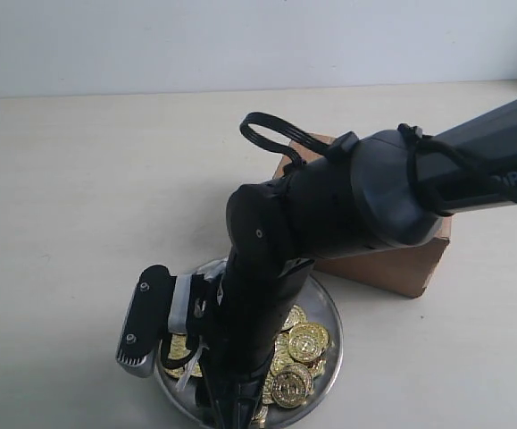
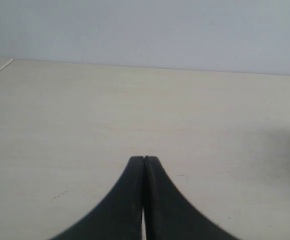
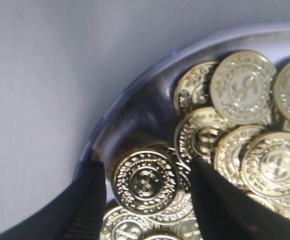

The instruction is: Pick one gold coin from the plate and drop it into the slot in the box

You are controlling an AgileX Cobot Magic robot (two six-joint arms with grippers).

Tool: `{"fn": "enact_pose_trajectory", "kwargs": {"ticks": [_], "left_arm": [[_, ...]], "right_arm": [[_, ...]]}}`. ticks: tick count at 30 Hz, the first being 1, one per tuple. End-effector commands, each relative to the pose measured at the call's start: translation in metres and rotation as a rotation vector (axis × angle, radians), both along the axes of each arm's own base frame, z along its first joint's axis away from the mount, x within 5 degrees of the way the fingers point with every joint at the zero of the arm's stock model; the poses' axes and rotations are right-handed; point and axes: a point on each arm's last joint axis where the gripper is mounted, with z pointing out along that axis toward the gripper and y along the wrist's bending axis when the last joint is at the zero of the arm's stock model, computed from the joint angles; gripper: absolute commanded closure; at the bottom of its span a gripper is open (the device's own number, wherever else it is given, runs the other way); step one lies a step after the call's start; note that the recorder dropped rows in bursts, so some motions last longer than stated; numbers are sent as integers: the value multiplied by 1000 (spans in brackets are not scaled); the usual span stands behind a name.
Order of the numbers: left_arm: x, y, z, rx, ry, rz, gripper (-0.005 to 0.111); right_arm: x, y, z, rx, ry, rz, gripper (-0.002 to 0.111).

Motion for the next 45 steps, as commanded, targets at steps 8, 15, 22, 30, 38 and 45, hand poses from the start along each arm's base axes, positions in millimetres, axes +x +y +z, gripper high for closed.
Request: {"fn": "enact_pose_trajectory", "kwargs": {"ticks": [8, 15, 22, 30, 38, 45], "left_arm": [[0, 0, 1, -10, -6, -2, 107], [0, 0, 1, -10, -4, -2, 107], [0, 0, 1, -10, -4, -2, 107], [0, 0, 1, -10, -4, -2, 107], [0, 0, 1, -10, -4, -2, 107], [0, 0, 1, -10, -4, -2, 107]], "right_arm": [[2, 1, 0, -10, -24, 1, 60], [5, -4, -1, -62, -43, -33, 63], [5, -4, -1, -60, -41, -36, 68], [5, -3, -1, -57, -43, -38, 65], [5, -3, -1, -52, -49, -40, 61], [5, -3, -1, -52, -49, -40, 61]]}}
